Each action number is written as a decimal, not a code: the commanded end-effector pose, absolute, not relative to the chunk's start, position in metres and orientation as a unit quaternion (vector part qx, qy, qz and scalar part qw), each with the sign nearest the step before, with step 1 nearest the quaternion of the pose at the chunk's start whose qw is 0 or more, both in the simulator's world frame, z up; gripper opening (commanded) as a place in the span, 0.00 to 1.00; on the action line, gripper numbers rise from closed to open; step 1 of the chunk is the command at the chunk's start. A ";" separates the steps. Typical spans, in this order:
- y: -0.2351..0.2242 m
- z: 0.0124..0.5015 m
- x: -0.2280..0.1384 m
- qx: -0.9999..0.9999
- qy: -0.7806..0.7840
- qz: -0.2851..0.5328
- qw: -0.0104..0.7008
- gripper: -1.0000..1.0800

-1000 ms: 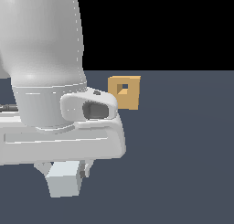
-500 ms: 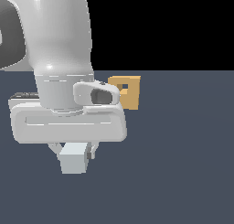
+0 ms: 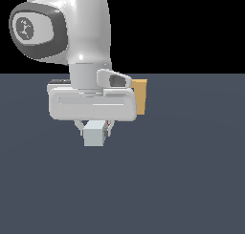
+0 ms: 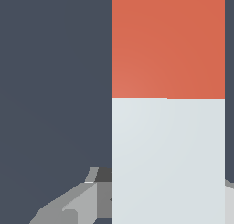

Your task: Insert the peg into the horizontal hole in a box.

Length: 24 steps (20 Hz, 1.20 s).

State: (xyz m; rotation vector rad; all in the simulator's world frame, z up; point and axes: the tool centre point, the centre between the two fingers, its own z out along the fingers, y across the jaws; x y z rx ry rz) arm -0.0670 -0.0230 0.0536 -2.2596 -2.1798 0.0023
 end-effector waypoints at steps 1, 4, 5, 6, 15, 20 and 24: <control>0.000 0.061 -0.060 -0.728 -0.685 0.000 0.000 0.00; 0.026 0.069 -0.052 -0.738 -0.675 0.000 0.000 0.00; 0.035 0.072 -0.049 -0.741 -0.671 0.000 0.000 0.00; 0.045 0.075 -0.046 -0.745 -0.668 0.000 0.000 0.00; 0.108 0.094 -0.019 -0.768 -0.640 0.000 0.000 0.00; 0.128 0.100 -0.009 -0.775 -0.632 0.000 0.000 0.00; 0.135 0.102 -0.004 -0.778 -0.628 0.000 0.000 0.00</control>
